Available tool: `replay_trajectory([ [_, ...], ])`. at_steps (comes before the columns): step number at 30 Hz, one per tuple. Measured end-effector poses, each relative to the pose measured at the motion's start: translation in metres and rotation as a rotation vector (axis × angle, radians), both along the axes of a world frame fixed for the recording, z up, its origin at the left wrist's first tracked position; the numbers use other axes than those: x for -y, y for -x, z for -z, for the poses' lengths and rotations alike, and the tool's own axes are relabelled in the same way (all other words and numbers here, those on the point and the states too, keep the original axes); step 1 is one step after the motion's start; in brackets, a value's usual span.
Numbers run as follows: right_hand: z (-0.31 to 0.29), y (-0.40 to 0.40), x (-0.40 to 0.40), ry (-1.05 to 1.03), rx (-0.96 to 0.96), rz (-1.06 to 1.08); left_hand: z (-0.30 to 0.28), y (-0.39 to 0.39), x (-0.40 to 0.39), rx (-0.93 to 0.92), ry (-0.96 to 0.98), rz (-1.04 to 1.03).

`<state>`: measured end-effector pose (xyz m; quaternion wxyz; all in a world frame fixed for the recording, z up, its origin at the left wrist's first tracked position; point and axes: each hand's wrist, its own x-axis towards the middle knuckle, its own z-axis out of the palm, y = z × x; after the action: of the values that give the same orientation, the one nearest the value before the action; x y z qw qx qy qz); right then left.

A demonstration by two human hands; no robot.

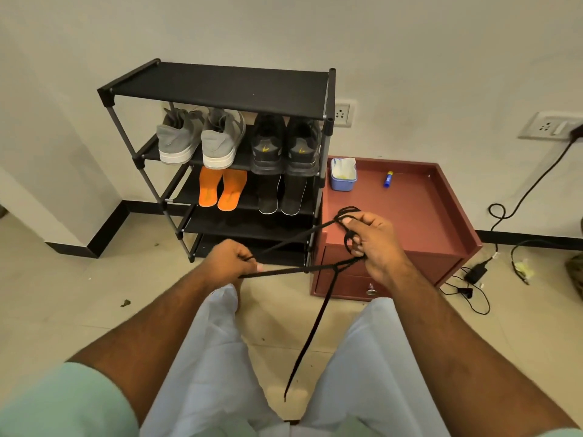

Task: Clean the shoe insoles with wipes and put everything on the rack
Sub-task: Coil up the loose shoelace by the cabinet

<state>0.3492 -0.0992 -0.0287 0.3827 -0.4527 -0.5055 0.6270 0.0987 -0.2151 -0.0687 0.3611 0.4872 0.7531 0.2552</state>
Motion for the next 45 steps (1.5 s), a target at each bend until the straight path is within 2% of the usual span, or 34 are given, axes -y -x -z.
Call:
replay_trajectory([
  [2,0.006,-0.005,-0.001,-0.036,0.058,-0.029,-0.010,0.006,-0.002,0.159,-0.047,-0.212],
  [4,0.013,-0.008,-0.003,-0.085,0.188,-0.037,-0.027,0.008,-0.008,0.421,-0.009,-0.370],
  [5,0.018,-0.009,-0.004,-0.128,0.300,-0.038,-0.038,0.008,-0.013,0.514,0.010,-0.388],
  [7,0.026,-0.008,-0.004,-0.180,0.490,-0.052,-0.058,0.003,-0.021,0.574,0.012,-0.340],
  [13,0.038,0.005,0.003,-0.168,0.493,-0.063,-0.089,-0.028,-0.044,0.409,-0.094,-0.123],
  [20,0.028,0.027,0.020,-0.182,0.325,-0.241,-0.105,-0.050,-0.053,0.389,-0.121,-0.030],
  [24,0.027,0.033,0.019,-0.190,0.295,-0.307,-0.110,-0.054,-0.056,0.231,-0.181,-0.086],
  [27,0.012,0.040,0.026,-0.160,0.135,-0.233,-0.107,-0.056,-0.061,0.131,-0.290,-0.168],
  [29,0.004,0.042,0.030,-0.148,0.092,-0.308,-0.107,-0.058,-0.061,0.075,-0.294,-0.173],
  [32,0.005,0.033,0.026,-0.199,0.219,-0.387,-0.113,-0.044,-0.061,0.050,-0.345,-0.285],
  [35,0.032,-0.002,0.006,-0.313,0.568,-0.289,-0.120,-0.010,-0.058,0.018,-0.335,-0.465],
  [37,0.055,-0.032,-0.010,-0.316,0.823,-0.239,-0.117,0.011,-0.054,0.030,-0.304,-0.536],
  [39,0.069,-0.054,-0.021,-0.276,0.981,-0.215,-0.110,0.027,-0.052,-0.014,-0.334,-0.616],
  [41,0.075,-0.064,-0.026,-0.242,0.986,-0.185,-0.104,0.032,-0.051,-0.051,-0.340,-0.607],
  [45,0.074,-0.046,-0.024,-0.219,0.853,-0.246,-0.101,0.012,-0.051,-0.001,-0.128,-0.320],
])
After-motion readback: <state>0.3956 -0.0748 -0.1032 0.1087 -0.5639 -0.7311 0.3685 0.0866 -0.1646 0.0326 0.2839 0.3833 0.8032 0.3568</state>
